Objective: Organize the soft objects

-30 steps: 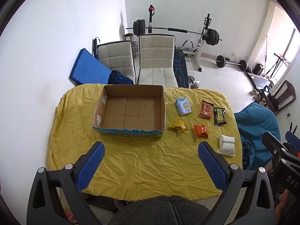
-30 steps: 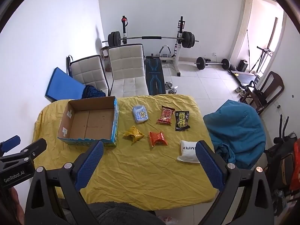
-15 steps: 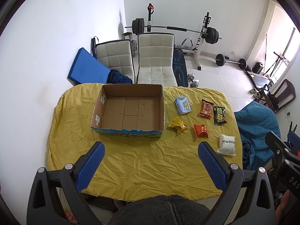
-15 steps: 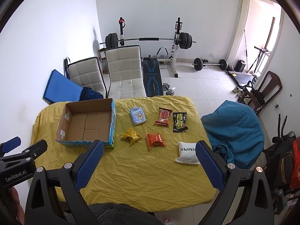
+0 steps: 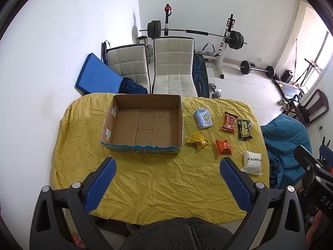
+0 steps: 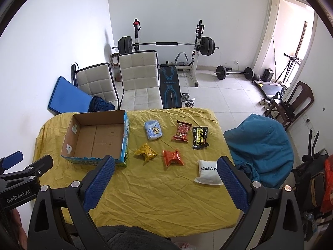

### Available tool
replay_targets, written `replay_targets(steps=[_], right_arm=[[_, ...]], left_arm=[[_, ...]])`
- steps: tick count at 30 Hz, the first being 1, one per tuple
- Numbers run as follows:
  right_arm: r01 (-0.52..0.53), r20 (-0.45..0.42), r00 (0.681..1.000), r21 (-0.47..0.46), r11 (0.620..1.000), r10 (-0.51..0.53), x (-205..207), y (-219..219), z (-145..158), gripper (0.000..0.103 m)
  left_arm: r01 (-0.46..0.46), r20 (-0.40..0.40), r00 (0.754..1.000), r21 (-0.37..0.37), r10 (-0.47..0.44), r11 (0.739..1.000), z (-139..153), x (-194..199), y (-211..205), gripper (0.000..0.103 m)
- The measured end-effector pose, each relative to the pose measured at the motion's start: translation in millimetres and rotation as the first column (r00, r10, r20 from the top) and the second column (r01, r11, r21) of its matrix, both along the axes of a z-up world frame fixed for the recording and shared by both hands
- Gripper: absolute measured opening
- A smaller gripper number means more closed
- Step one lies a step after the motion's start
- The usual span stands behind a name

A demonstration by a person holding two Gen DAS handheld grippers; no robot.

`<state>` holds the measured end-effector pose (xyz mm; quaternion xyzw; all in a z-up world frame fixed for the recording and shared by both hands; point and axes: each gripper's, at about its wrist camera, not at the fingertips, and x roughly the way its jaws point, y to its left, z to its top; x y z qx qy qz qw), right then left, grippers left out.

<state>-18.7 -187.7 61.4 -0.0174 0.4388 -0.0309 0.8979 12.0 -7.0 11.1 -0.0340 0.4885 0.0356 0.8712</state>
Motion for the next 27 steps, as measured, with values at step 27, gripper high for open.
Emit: replay_targets(steps=[27], right_arm=[[-0.009,0.005,1.000,-0.004,1.000,0.009,-1.1,-0.3,2.2,0.100]], left_arm=[[0.000,0.001,1.000,-0.007,0.000,1.000,-5.4,1.2,1.7,0.102]])
